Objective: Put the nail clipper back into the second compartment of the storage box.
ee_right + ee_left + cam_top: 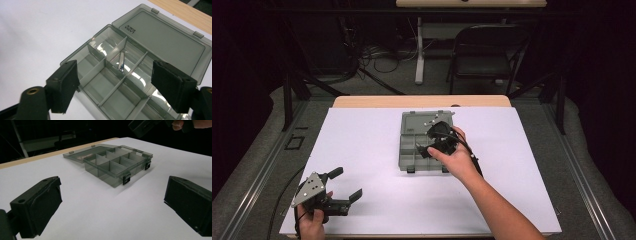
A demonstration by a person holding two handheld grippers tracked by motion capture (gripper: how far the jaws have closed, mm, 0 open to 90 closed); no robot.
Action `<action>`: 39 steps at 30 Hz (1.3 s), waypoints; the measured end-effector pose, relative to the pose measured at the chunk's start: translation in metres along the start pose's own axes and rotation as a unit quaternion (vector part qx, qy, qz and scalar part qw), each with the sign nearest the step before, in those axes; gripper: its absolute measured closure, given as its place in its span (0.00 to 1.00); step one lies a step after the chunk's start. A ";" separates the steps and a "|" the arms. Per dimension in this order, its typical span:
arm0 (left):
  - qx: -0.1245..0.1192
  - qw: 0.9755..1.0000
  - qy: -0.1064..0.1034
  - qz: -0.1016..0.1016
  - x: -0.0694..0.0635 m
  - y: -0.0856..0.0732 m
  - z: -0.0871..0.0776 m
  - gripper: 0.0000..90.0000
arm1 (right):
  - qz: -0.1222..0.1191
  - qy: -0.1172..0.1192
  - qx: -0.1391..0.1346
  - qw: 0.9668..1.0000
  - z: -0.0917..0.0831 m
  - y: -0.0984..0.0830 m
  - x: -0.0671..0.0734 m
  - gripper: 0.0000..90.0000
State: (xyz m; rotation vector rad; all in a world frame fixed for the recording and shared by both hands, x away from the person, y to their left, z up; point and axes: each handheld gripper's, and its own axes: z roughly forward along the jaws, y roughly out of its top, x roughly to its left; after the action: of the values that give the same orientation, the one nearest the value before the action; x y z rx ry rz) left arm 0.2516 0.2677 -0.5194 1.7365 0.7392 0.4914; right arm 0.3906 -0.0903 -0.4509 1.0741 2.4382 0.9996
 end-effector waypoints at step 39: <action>0.003 1.000 -0.006 0.000 -0.001 0.000 -0.001 0.01 | -0.026 -0.041 -0.118 0.992 -0.084 -0.112 0.015 0.15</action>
State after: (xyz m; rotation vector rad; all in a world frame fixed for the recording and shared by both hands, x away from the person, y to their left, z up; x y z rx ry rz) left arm 0.2502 0.2674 -0.5196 1.7430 0.7328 0.4800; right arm 0.2782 -0.1729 -0.4689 0.9484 2.2056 1.1674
